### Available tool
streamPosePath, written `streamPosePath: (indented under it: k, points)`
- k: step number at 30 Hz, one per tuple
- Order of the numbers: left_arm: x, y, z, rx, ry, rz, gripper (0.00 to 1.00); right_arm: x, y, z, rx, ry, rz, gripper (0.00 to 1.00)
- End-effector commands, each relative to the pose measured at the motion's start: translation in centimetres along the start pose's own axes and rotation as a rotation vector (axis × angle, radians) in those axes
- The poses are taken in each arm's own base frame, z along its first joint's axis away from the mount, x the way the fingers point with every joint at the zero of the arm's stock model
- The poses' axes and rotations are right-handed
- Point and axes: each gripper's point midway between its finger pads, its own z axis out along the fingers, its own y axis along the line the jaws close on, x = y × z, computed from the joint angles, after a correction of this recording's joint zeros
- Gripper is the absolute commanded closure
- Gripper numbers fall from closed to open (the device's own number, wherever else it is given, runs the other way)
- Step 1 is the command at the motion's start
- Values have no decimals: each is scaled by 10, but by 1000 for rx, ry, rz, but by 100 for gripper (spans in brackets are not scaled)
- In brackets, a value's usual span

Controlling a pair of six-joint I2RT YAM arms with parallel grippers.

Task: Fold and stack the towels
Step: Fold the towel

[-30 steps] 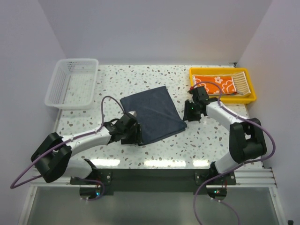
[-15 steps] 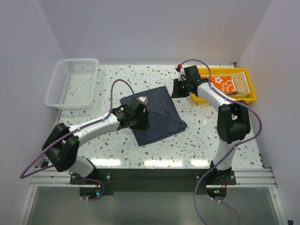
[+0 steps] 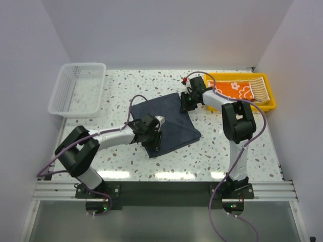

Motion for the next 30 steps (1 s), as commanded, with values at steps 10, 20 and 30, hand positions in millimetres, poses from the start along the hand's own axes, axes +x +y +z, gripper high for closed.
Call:
streamPosePath:
  k: [10, 20, 30]
  points:
    - [88, 29, -10, -26, 200, -29, 55, -7, -27, 6, 125, -32, -4, 79]
    - [62, 17, -21, 5, 107, -22, 50, -33, 3, -46, 67, -116, -54, 75]
    - [48, 14, -16, 2, 58, -40, 47, 28, 33, -55, 46, -33, -18, 74]
